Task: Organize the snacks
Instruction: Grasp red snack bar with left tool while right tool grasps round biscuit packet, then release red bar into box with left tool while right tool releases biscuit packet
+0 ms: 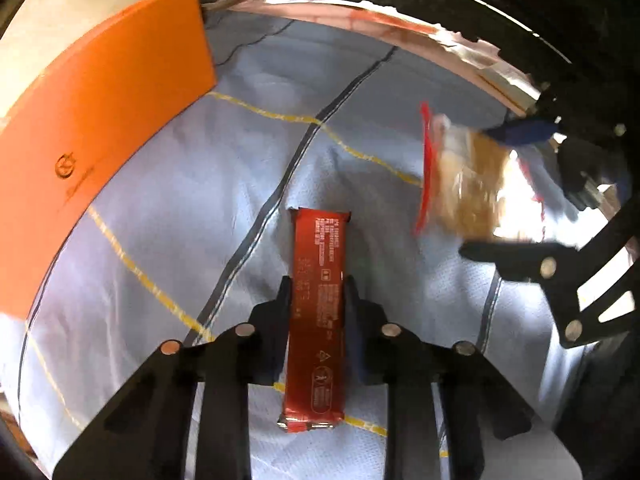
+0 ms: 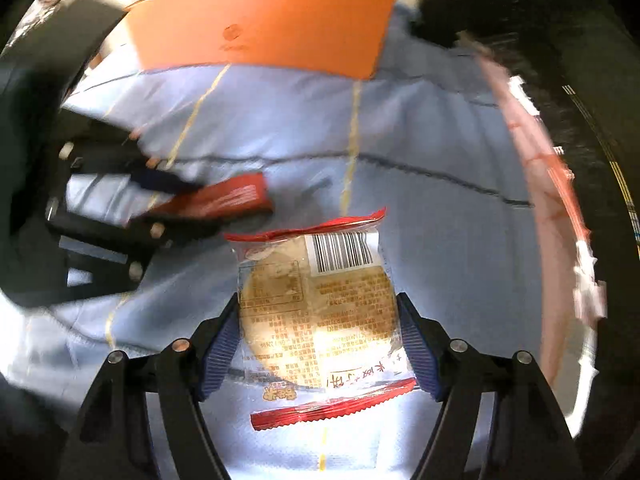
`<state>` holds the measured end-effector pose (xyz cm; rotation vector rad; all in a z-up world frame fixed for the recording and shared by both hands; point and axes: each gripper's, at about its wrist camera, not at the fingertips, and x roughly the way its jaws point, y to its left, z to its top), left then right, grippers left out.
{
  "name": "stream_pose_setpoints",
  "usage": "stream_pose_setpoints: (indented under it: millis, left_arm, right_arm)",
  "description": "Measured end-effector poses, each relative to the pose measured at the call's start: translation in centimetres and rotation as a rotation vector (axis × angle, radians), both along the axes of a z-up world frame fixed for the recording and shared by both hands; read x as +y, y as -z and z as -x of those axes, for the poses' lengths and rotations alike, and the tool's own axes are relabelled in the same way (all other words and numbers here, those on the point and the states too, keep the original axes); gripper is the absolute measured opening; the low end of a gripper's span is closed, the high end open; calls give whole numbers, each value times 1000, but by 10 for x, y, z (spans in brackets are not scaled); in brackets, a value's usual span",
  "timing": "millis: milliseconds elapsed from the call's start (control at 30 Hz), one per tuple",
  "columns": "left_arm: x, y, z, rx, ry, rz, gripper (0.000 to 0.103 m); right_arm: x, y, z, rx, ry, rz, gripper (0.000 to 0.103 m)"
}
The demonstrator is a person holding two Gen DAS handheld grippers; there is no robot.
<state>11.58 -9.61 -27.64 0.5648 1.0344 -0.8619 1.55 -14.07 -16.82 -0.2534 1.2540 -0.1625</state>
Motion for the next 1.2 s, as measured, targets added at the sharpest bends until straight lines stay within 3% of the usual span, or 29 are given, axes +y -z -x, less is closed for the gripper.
stream_pose_setpoints:
  millis: [200,333,433,633,800,900,1000,1133,1200]
  left_arm:
    - [11,-6,8,33,-111,44,23]
    - [29,-22,13,104,-168,143,23]
    - [33,-41,21,31,-145,146,23]
    - [48,-73,16,14,-222,195,23]
    - [61,-130,10,-110,-282,227,23]
    - [72,-170,-5,-196,-396,248,23]
    - [80,-189,-22,-261,-481,235,23]
    - [101,-212,-70,-329,-648,202,23]
    - [108,-217,-83,-362,-686,187,23]
  right_arm:
    - [-18,-18,2,-53,52,25,75]
    - [-24,-23,5,-70,78,15,75]
    - [-29,-32,9,-103,88,33,75]
    - [-30,-60,1,-180,80,39,75]
    - [-31,-79,-16,-242,51,41,75]
    - [-30,-92,-34,-284,44,31,75]
    - [-32,-116,-67,-359,63,-57,75]
    - [-37,-141,-127,-415,75,-119,75]
    - [-38,-150,-156,-436,72,-134,75]
